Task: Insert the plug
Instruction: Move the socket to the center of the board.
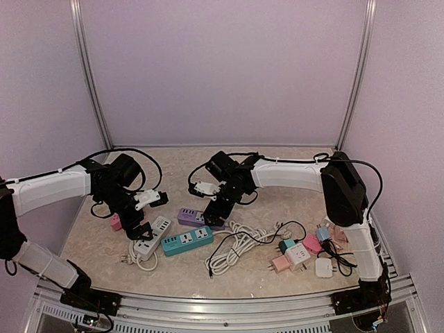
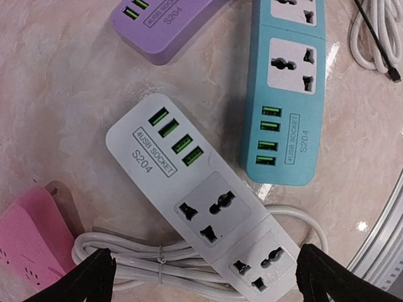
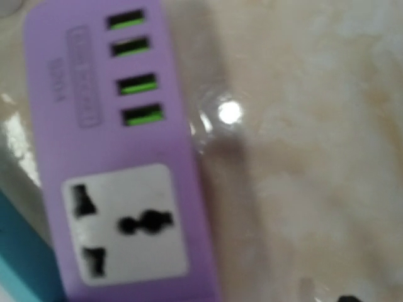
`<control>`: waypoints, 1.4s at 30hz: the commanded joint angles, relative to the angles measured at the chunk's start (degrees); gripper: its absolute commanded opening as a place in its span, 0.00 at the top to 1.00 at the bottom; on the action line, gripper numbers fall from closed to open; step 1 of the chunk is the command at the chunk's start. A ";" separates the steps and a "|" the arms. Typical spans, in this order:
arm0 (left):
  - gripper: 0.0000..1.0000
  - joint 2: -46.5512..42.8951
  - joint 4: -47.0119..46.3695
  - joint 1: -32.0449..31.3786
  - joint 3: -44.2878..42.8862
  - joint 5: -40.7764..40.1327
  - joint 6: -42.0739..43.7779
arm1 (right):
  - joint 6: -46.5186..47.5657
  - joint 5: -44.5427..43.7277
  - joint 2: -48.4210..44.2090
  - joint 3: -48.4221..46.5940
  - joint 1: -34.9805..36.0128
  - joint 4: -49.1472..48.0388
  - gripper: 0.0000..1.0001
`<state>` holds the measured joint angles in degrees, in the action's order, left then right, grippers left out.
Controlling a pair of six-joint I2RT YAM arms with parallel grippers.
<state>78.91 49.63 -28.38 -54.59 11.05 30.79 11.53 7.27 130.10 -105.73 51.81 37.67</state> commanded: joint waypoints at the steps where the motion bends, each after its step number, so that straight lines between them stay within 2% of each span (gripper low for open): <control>1: 0.01 0.71 -2.43 -0.18 1.80 -1.17 1.86 | 2.94 0.71 3.55 -0.19 -0.34 3.81 0.11; 5: 0.01 1.27 -3.66 -0.18 3.17 -2.14 2.11 | 3.31 -1.82 3.92 0.76 -0.91 3.63 0.20; 8: 0.01 1.92 -4.87 -0.18 3.94 -4.19 2.35 | 0.52 -7.42 3.90 1.00 -2.94 2.44 0.40; 9: 0.01 2.14 -5.18 -0.18 4.15 -4.86 2.32 | -0.67 -9.68 3.74 1.17 -4.11 1.97 0.43; 13: 0.01 2.64 -5.65 0.18 4.36 -5.94 2.77 | -4.27 -16.69 2.52 1.36 -10.22 1.07 0.43; 17: 0.01 2.41 -6.19 1.43 4.40 -5.65 2.97 | -5.84 -19.15 3.63 -0.98 -17.89 2.44 0.37; 22: 0.01 2.67 -6.05 3.57 4.31 -5.60 2.94 | -8.48 -19.37 7.60 -8.03 -26.80 7.15 0.17; 25: 0.01 2.40 -5.50 4.39 4.26 -5.60 3.03 | -8.49 -18.32 7.77 -13.48 -28.09 11.33 0.09; 27: 0.01 2.00 -5.29 4.82 4.26 -5.43 3.17 | -7.93 -17.74 5.64 -15.07 -27.12 12.57 0.05; 30: 0.01 1.27 -5.16 5.31 4.31 -4.80 3.40 | -5.13 -15.88 -0.34 -11.35 -23.01 10.44 0.01; 36: 0.01 0.02 -5.00 5.37 4.39 -3.10 3.41 | 7.42 -2.07 -14.33 8.47 -6.33 -3.64 0.00; 38: 0.01 -0.52 -5.27 4.96 4.53 -3.47 3.03 | 9.80 1.65 -15.02 11.20 -2.07 -5.12 0.00; 42: 0.01 -4.48 -5.48 4.12 5.53 -1.85 3.98 | 10.98 0.82 -11.20 10.02 2.58 -1.44 0.00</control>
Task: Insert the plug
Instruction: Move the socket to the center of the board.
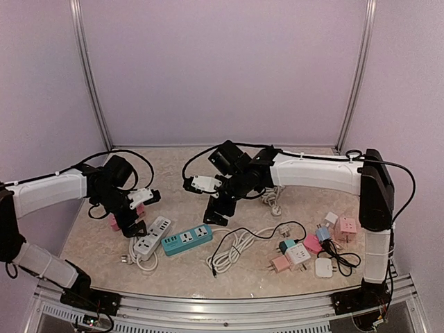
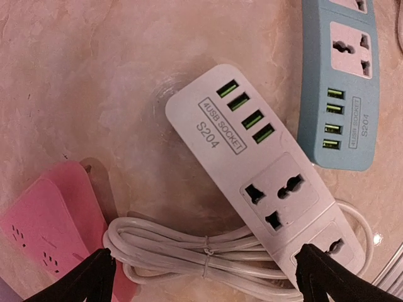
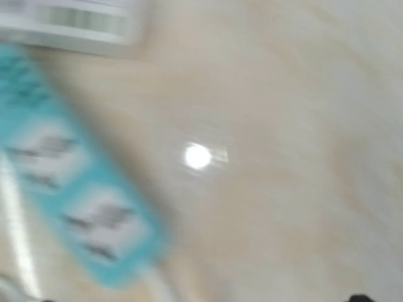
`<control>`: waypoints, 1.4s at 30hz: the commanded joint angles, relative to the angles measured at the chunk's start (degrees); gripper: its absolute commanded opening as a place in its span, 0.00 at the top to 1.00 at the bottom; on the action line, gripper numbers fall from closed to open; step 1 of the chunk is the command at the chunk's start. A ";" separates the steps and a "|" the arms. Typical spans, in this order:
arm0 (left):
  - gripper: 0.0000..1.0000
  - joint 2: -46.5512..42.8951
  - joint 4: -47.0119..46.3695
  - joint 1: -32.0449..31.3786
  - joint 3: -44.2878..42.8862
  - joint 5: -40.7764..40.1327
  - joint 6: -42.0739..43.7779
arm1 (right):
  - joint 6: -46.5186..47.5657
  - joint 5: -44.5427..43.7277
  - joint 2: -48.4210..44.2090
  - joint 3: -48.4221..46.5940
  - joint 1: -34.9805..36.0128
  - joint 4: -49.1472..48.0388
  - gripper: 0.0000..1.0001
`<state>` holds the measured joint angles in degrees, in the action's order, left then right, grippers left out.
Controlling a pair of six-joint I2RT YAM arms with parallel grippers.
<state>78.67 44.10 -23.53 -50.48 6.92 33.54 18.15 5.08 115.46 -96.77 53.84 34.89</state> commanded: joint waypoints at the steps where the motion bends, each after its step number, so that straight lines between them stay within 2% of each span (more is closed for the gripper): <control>1: 0.01 -5.57 0.39 -0.70 1.54 2.76 1.38 | 4.43 2.77 4.66 0.50 1.23 1.87 0.00; 7: 0.01 -6.53 2.13 1.52 2.26 5.18 0.30 | 8.11 0.75 12.35 -5.59 5.32 1.14 0.00; 11: 0.01 -9.78 3.87 5.25 2.92 8.89 0.67 | 10.72 2.36 17.16 -11.20 5.36 2.87 0.00; 14: 0.01 -11.33 3.82 8.02 3.87 8.70 0.58 | 12.41 1.66 19.86 -13.48 5.31 4.45 0.01; 16: 0.01 -11.72 3.56 8.18 4.16 8.03 0.28 | 13.12 2.02 20.76 -13.90 5.30 5.11 0.05; 17: 0.01 -11.64 3.36 8.16 4.19 7.87 0.13 | 13.21 2.87 20.85 -13.91 5.11 5.57 0.10; 20: 0.01 -10.61 2.93 7.80 3.59 7.23 -0.55 | 12.42 5.60 19.86 -12.46 4.43 5.59 0.44; 21: 0.01 -10.18 2.85 7.57 3.24 6.84 -0.69 | 11.84 5.97 19.05 -10.92 4.11 4.74 0.52; 23: 0.01 -8.78 2.75 6.32 2.45 5.56 -1.19 | 10.29 6.36 16.71 -7.12 2.76 2.69 0.61; 25: 0.01 -7.27 2.60 3.64 1.82 3.08 -2.46 | 7.80 5.72 13.72 -2.55 0.61 0.02 0.66; 30: 0.01 -1.02 5.21 -8.18 -2.87 -1.96 -4.31 | -4.69 -2.42 9.82 3.11 -9.67 -3.18 0.66; 32: 0.01 3.84 5.69 -10.87 -5.57 -2.36 -5.16 | -10.09 -4.53 10.58 2.05 -14.30 -2.54 0.66; 35: 0.01 9.55 5.47 -11.59 -8.01 -5.11 -7.98 | -16.85 -8.12 12.07 0.31 -18.86 -2.60 0.64; 38: 0.01 14.85 4.47 -11.24 -8.65 -8.95 -10.93 | -21.72 -12.15 13.61 -2.05 -20.96 -1.57 0.57; 40: 0.01 16.26 3.43 -11.15 -7.65 -8.32 -11.72 | -23.17 -15.00 14.53 -3.67 -21.56 -0.50 0.51; 42: 0.02 17.25 3.06 -11.19 -6.79 -7.30 -11.80 | -24.35 -16.64 15.10 -5.32 -21.95 0.77 0.40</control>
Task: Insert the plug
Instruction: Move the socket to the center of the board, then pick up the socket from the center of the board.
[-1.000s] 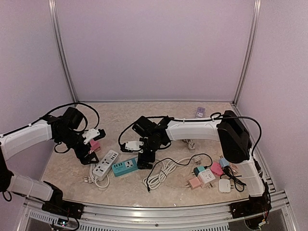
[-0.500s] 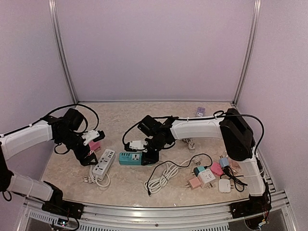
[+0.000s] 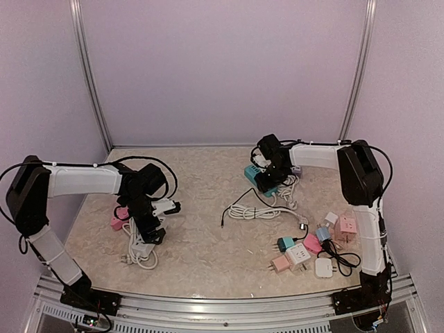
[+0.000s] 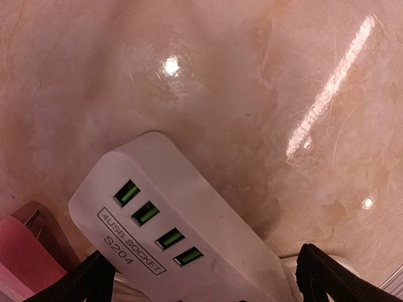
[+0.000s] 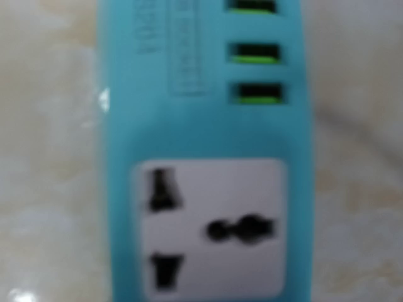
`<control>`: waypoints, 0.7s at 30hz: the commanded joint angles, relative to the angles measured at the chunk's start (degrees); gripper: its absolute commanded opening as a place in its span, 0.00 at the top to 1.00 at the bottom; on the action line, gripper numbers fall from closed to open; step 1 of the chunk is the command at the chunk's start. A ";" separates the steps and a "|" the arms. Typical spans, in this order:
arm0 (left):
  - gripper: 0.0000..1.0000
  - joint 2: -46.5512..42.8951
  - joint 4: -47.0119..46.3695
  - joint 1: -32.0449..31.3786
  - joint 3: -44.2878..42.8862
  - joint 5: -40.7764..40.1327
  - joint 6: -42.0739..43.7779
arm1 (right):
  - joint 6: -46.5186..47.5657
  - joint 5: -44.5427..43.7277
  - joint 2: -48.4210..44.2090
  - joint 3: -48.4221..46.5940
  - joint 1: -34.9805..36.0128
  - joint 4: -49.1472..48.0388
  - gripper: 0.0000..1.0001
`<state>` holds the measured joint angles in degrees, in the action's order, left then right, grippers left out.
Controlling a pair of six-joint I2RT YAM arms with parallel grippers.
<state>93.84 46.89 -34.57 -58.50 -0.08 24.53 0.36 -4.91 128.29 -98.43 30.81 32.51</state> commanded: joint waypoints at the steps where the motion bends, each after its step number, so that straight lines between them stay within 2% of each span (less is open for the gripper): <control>1: 0.03 2.93 0.30 -0.15 1.58 -0.28 -2.96 | -6.82 -6.83 2.27 -4.28 0.97 3.67 0.33; 3: 0.08 4.09 0.30 0.21 2.25 -0.28 -2.88 | -6.79 -6.59 1.68 -4.86 0.97 4.21 0.22; 6: 0.21 4.78 0.21 1.47 2.60 2.10 -2.75 | -6.53 -6.14 -0.69 -4.40 0.92 4.31 0.16; 14: 0.96 1.95 2.25 3.18 1.70 3.41 4.55 | -7.60 -4.66 -10.17 0.23 1.01 4.23 0.14; 15: 1.00 0.99 3.18 3.64 1.15 3.16 6.13 | -7.81 -4.25 -11.56 1.11 1.01 4.18 0.14; 21: 1.00 -5.30 5.29 4.53 -4.97 5.51 14.08 | -9.77 -2.35 -20.84 8.20 1.19 2.70 0.13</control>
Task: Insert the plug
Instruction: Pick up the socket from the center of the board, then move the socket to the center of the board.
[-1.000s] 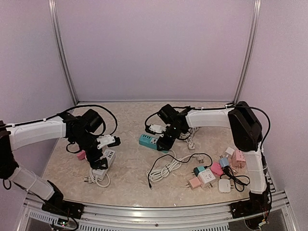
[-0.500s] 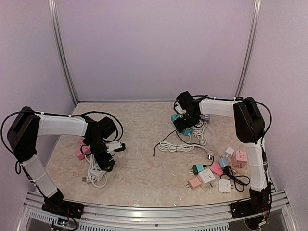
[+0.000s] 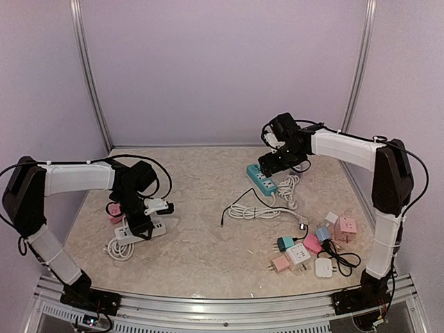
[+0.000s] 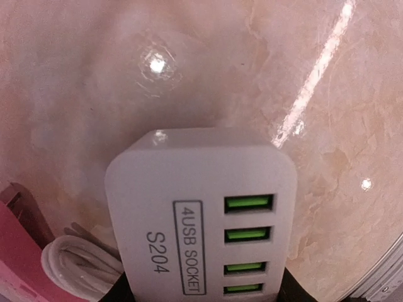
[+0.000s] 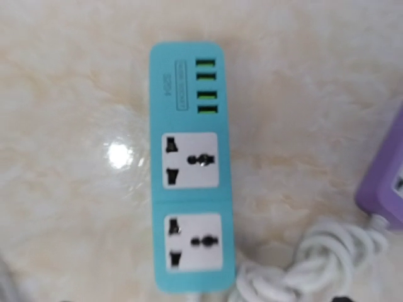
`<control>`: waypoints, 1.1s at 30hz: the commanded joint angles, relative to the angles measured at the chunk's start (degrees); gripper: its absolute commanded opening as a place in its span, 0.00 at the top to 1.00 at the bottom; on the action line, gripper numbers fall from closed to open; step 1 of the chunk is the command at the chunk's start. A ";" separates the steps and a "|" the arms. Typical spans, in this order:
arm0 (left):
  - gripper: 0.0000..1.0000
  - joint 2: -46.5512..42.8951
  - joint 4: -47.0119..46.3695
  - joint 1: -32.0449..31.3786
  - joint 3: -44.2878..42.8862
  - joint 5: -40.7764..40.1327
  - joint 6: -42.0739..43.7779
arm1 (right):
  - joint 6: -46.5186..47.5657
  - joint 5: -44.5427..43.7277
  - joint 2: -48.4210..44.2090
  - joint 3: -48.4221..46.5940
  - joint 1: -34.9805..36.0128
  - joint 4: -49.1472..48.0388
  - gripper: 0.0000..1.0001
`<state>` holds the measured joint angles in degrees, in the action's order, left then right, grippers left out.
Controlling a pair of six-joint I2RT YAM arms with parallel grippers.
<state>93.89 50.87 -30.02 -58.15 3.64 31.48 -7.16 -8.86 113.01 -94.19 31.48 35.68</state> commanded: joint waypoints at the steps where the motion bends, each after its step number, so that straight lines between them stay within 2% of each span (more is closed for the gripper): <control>1: 1.00 -5.27 0.95 -0.98 -6.77 3.04 7.04 | -2.84 2.01 -6.82 5.12 0.51 -0.90 0.13; 6: 1.00 0.52 -3.90 -7.48 -9.03 6.98 8.42 | -6.01 5.41 -11.99 11.17 0.85 -4.43 0.13; 10: 1.00 6.64 -2.03 -14.96 -13.77 7.86 8.28 | -7.55 6.44 -13.37 13.47 1.73 -4.15 0.13; 13: 0.98 8.29 -1.44 -16.51 -15.63 7.60 7.20 | -7.37 5.77 -13.65 14.29 2.98 -3.00 0.13; 15: 0.90 7.79 -1.26 -16.52 -15.84 8.62 6.45 | -7.31 5.60 -13.59 14.82 3.92 -2.63 0.13; 16: 0.81 7.82 -0.77 -16.68 -15.62 8.77 6.78 | -7.26 5.61 -13.48 14.93 4.40 -2.56 0.13; 17: 0.76 7.95 -0.49 -16.73 -14.97 8.34 7.34 | -7.15 5.57 -13.32 14.99 4.90 -2.41 0.13; 18: 0.65 8.13 -0.29 -16.74 -14.26 7.28 8.01 | -7.01 5.46 -13.08 14.85 5.35 -2.19 0.12; 20: 0.37 8.01 -0.53 -16.72 -12.35 5.47 8.99 | -6.50 4.97 -12.62 14.65 6.33 -1.90 0.10; 23: 0.06 7.39 -1.97 -16.75 -10.45 4.63 9.23 | -5.18 5.37 -11.97 13.67 7.78 -1.22 0.02; 24: 0.02 7.09 -2.23 -16.82 -10.07 4.59 9.44 | -4.55 5.48 -11.88 13.35 8.35 -0.96 0.01; 28: 0.01 5.22 -2.49 -16.74 -10.00 4.08 9.44 | -1.22 5.92 -12.38 12.21 11.34 -0.47 0.00; 31: 0.01 3.02 1.11 -16.03 -12.31 5.13 9.23 | 2.93 9.64 -12.87 12.87 14.43 -2.37 0.00; 33: 0.01 0.79 4.59 -14.21 -13.89 6.69 9.48 | 6.01 15.25 -12.61 13.95 16.64 -5.54 0.00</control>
<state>99.98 50.06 -46.52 -68.62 8.36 40.34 -7.81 -1.87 101.06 -80.66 44.07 33.45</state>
